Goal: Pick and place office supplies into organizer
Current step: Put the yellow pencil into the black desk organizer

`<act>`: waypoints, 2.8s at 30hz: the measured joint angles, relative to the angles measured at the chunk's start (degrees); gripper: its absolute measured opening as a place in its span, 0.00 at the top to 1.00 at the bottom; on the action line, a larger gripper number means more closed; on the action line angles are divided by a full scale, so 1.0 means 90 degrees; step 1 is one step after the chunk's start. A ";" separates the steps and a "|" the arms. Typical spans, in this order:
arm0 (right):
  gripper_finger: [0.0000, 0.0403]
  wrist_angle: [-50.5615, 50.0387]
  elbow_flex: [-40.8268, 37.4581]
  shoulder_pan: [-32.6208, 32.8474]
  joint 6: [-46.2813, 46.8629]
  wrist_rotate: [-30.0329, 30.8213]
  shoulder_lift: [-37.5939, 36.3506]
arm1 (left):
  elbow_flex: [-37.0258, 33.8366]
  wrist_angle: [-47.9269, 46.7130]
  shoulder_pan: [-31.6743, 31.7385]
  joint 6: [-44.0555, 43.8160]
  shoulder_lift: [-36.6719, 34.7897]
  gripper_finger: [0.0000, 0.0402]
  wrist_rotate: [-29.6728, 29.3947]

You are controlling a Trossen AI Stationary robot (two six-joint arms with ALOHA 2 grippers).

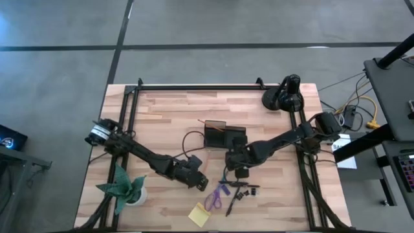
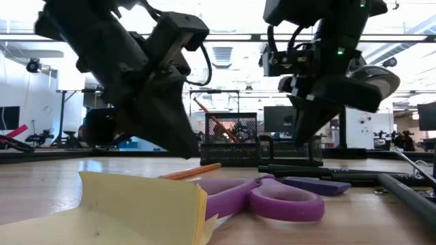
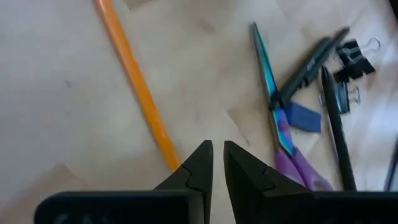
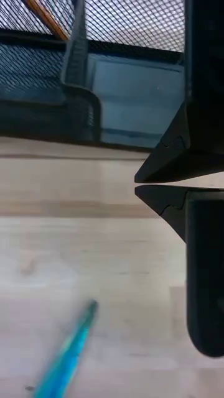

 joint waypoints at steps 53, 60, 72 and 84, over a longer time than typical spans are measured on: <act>0.98 0.0892 0.0000 -0.0184 -0.2021 -0.0344 0.0000 | -0.0040 -0.0125 -0.0650 -0.0948 0.0426 0.94 -0.0368; 0.98 0.1046 0.0000 -0.0184 -0.2174 -0.0743 0.0000 | -0.0072 -0.0136 -0.0650 -0.0942 0.0428 0.94 -0.0358; 0.98 0.1133 0.0000 -0.0260 -0.2458 -0.0989 0.0092 | -0.0148 -0.0140 -0.0642 -0.0933 0.0431 0.94 -0.0122; 0.97 0.1361 0.0000 -0.0500 -0.2753 -0.1239 0.0095 | -0.0156 -0.0140 -0.0647 -0.0933 0.0433 0.94 -0.0082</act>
